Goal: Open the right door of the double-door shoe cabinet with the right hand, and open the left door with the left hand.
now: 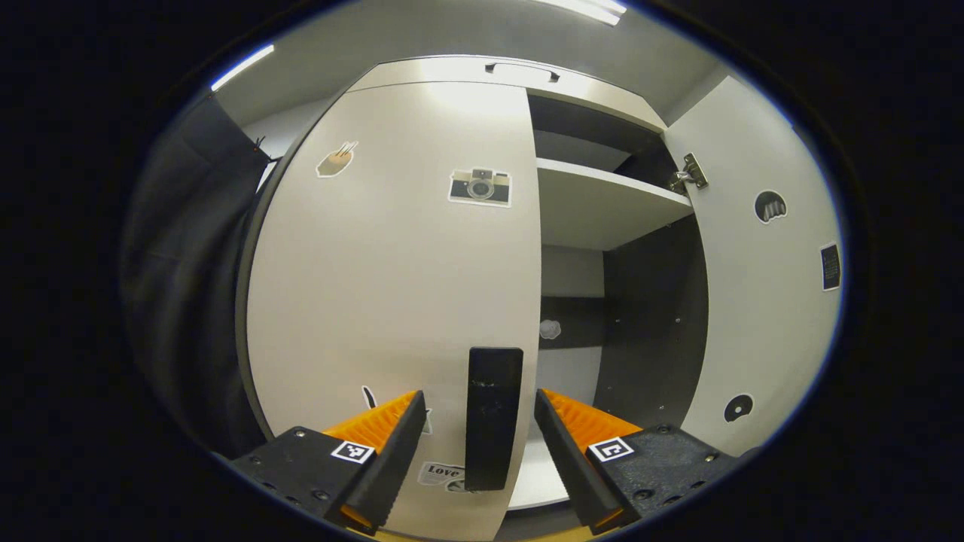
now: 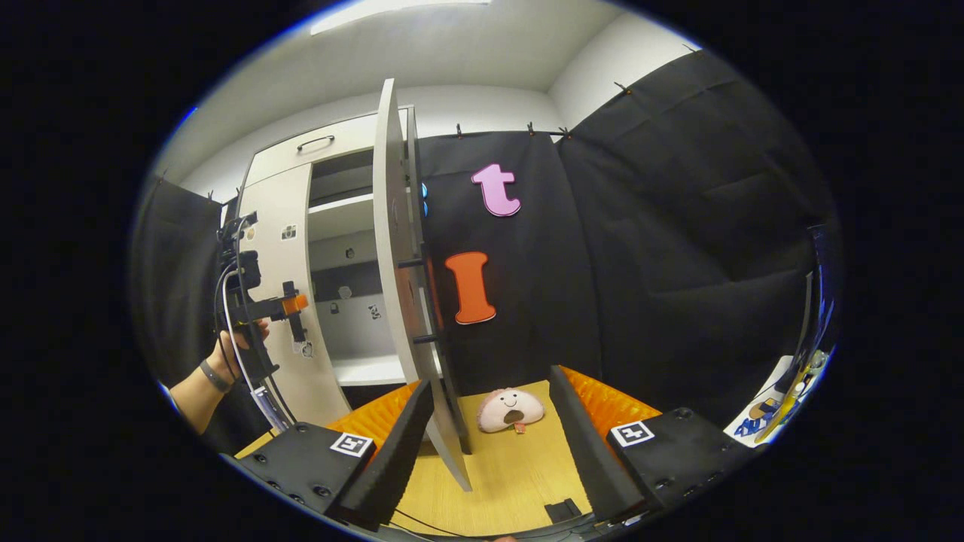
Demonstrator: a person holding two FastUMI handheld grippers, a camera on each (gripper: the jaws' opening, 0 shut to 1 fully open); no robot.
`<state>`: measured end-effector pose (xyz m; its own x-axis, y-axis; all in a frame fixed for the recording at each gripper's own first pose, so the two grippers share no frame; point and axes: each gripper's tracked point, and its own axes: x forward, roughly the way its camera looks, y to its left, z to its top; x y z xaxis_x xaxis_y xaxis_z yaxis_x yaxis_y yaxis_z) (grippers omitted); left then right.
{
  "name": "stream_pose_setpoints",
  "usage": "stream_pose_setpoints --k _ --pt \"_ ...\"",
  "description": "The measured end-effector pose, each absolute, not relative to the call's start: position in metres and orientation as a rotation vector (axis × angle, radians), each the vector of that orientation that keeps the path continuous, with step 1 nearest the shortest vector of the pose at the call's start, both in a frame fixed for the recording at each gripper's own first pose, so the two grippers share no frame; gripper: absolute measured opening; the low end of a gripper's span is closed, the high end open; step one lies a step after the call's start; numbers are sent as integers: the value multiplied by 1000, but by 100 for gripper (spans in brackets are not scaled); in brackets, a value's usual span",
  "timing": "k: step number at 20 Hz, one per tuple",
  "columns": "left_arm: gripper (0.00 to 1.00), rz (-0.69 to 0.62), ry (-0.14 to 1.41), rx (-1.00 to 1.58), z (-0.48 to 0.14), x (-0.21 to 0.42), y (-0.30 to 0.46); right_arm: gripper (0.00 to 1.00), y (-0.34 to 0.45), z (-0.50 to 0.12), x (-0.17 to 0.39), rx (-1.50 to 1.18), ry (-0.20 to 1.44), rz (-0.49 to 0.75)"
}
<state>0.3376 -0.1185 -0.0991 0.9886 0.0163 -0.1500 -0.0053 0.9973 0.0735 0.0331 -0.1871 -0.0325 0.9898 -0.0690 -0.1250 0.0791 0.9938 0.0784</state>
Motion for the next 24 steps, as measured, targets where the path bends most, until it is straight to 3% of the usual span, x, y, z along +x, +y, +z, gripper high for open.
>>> stream_pose_setpoints --k 3,4,6,7,19,20,21,24 --pt "70 14 156 84 -102 339 -118 98 -191 -27 28 83 106 -96" --pt "67 -60 150 71 -99 339 -134 98 -191 -26 26 73 106 -103" --pt "28 -13 189 94 -104 337 -130 98 -192 -21 22 48 97 -108" --pt "24 -5 205 102 -107 341 -128 98 -192 -17 20 37 93 -112" --pt "23 -73 276 111 -103 324 -123 98 -172 0 16 -45 72 -77" --pt "23 -82 286 112 -103 321 -122 87 -170 -1 11 -53 73 -76" --pt "24 -94 294 109 -102 319 -120 98 -168 -2 10 -52 72 -71" --pt "23 -124 303 88 -100 313 -115 98 -152 0 12 -24 63 -37"
